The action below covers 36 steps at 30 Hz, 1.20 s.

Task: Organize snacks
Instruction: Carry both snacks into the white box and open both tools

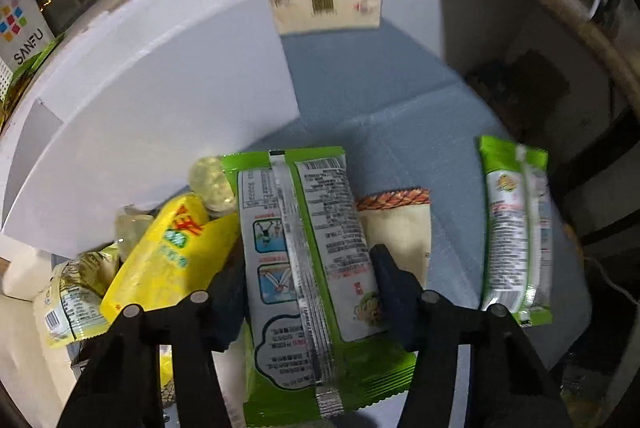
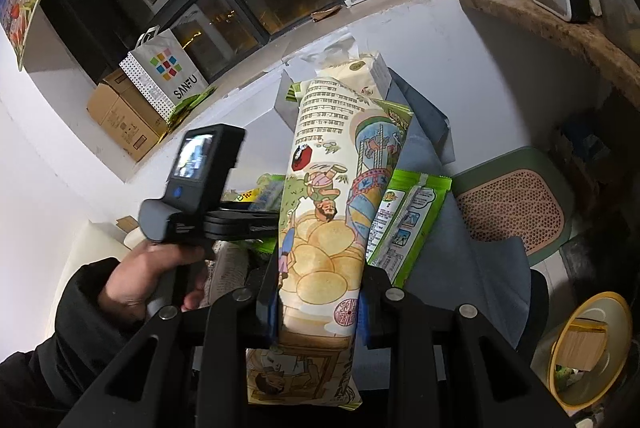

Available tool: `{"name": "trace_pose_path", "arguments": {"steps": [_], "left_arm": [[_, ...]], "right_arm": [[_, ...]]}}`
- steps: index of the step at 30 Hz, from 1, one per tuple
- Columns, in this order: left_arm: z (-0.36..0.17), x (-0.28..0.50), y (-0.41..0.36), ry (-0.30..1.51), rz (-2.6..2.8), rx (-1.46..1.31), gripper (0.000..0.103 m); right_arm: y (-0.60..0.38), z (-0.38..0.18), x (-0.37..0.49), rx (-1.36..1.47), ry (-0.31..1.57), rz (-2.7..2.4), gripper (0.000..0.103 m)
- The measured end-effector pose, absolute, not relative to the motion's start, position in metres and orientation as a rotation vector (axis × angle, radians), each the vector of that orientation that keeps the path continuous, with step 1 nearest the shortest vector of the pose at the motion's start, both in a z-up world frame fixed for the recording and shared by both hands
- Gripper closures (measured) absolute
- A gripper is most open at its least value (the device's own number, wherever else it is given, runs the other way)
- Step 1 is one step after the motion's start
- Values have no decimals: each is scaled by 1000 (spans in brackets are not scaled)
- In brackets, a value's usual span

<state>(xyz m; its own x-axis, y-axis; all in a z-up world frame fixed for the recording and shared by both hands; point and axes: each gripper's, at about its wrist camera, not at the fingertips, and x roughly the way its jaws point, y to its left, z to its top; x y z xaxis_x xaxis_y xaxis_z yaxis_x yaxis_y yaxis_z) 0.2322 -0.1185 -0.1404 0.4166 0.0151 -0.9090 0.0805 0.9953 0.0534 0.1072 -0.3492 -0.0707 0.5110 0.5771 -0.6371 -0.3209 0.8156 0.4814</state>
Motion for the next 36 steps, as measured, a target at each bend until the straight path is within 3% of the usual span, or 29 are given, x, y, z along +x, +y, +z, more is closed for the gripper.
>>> {"name": "trace_pose_path", "arguments": {"steps": [11,17,23,33,36], "left_arm": [[-45,113,-25,672,-157,-135,42],[8,105,55,452,-65,-239,42],[10,180,114,474,-3,-360,42],[-50,297,143,719,101,-266,40],[-61,305,146,761,146,-251,28]], "right_arm": [[-316,-66,114,240,863,612,72],[-257,-42,140,122,814,706,72],[-177,-15,207,12,791,768,72],[-56,-19,359,-204,940,660,72],[-39,-35,383,-239,980,652,72]]}}
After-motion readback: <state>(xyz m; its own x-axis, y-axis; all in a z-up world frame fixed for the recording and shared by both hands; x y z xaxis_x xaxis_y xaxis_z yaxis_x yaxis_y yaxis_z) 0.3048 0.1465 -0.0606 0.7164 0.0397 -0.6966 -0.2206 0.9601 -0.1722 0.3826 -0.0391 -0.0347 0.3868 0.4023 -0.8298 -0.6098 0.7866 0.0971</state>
